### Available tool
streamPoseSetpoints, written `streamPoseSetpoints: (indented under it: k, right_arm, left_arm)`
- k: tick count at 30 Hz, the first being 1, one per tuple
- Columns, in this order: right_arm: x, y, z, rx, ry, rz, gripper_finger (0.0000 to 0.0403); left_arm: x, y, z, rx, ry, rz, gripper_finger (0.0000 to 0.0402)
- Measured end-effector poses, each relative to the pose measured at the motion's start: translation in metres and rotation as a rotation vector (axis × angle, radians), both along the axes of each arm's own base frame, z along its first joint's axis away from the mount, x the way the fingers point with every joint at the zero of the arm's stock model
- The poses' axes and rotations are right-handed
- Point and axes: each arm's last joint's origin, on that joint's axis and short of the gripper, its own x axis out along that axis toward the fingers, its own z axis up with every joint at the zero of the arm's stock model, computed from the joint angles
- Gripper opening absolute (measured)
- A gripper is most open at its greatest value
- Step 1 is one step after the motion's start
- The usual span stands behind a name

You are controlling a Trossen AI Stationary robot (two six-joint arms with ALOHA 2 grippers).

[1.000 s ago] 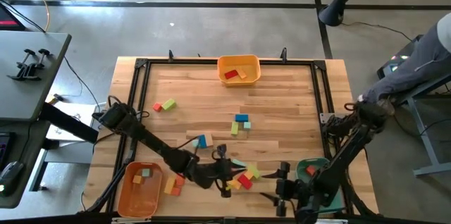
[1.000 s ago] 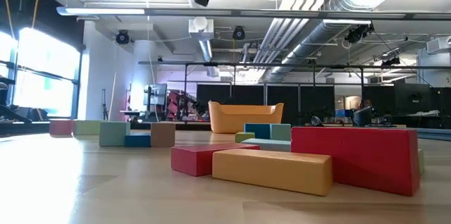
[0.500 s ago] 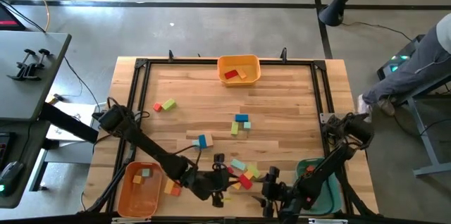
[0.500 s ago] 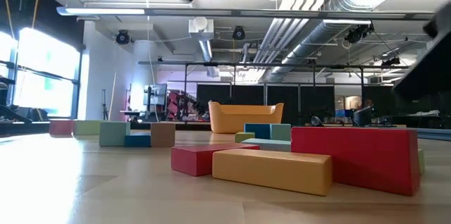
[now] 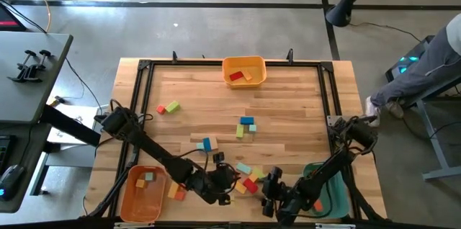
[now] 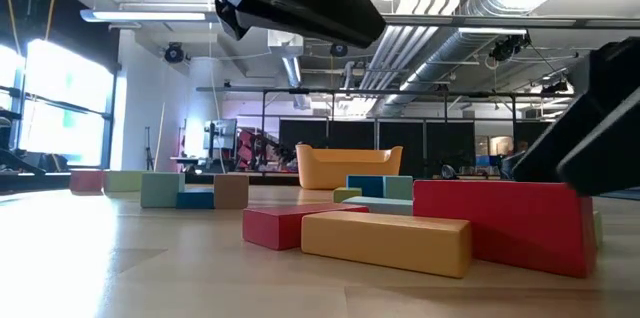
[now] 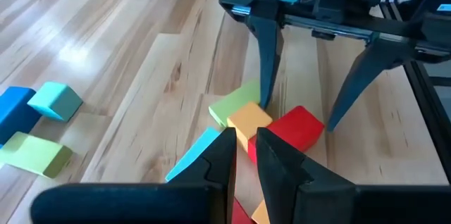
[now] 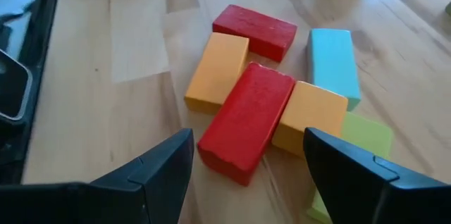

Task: Sort blocks by size
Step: Put the yellow square block into the orange bin

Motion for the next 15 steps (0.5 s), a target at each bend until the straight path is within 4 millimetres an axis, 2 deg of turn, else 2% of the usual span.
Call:
streamPoseSetpoints:
  k: [4,10,15]
  right_arm:
    - [-0.006,0.001,0.014,-0.006,0.016,0.031,0.0265]
    - [-0.021,0.011,0.042,-0.071,0.014,0.100,0.0265]
    - [-0.026,0.012,0.055,-0.084,-0.020,0.111,0.0265]
  left_arm:
    - [-0.001,-0.002,0.000,0.019,0.006,-0.032,0.0042]
    - [-0.003,-0.009,-0.001,0.087,0.069,-0.242,0.0042]
    - [0.001,-0.005,-0.001,0.095,0.109,-0.382,0.0050]
